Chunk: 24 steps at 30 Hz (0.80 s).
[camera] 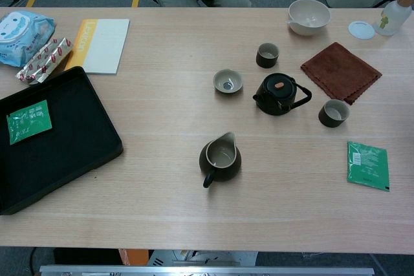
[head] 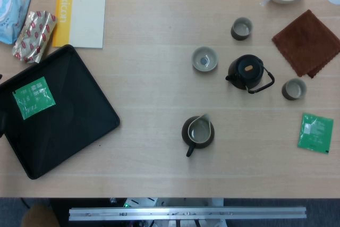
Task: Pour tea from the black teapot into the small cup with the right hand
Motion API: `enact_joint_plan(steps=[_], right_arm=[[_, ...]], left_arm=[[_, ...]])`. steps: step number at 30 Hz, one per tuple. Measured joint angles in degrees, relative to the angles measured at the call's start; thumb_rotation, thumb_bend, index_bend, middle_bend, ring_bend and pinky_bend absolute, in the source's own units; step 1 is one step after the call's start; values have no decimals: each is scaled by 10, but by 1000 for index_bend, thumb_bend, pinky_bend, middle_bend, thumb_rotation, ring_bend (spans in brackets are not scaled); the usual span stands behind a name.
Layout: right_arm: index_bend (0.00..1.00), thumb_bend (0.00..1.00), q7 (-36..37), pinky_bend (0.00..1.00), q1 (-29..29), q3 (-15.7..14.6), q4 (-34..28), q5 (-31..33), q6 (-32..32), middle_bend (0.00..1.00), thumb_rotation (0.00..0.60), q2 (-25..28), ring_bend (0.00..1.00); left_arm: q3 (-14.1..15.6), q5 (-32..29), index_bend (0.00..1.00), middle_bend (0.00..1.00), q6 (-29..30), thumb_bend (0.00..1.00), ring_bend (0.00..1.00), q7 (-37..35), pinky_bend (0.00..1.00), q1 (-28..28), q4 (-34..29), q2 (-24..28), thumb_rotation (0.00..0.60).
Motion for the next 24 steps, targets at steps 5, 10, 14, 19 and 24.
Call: enact_joint_plan(steps=[5,10,14,19,24], right_arm=[[228,75,-3,170,3,0,-4,-9,-14,187,600,-3,106],[228,75,-6,170,14,1,-10,-24,-32,187,600,-6,106],[228,75,-22,170,32,5,-15,-33,-58,187,600,-10,106],[228,29,-54,170,63,16,-15,-28,-103,187,600,-27,106],[222,0,-97,170,96,26,-1,-6,-151,187,600,-65,103]], left_arm=[[4,-1,146,196,5,392,138,-3,137,5,1,2,600],[5,1,146,196,12,392,138,-8,137,10,3,7,600],[5,4,146,196,22,392,138,-12,137,14,4,9,600],[7,1,146,196,26,392,138,-14,137,20,5,11,600],[8,1,146,196,32,392,138,-16,137,25,5,13,600]])
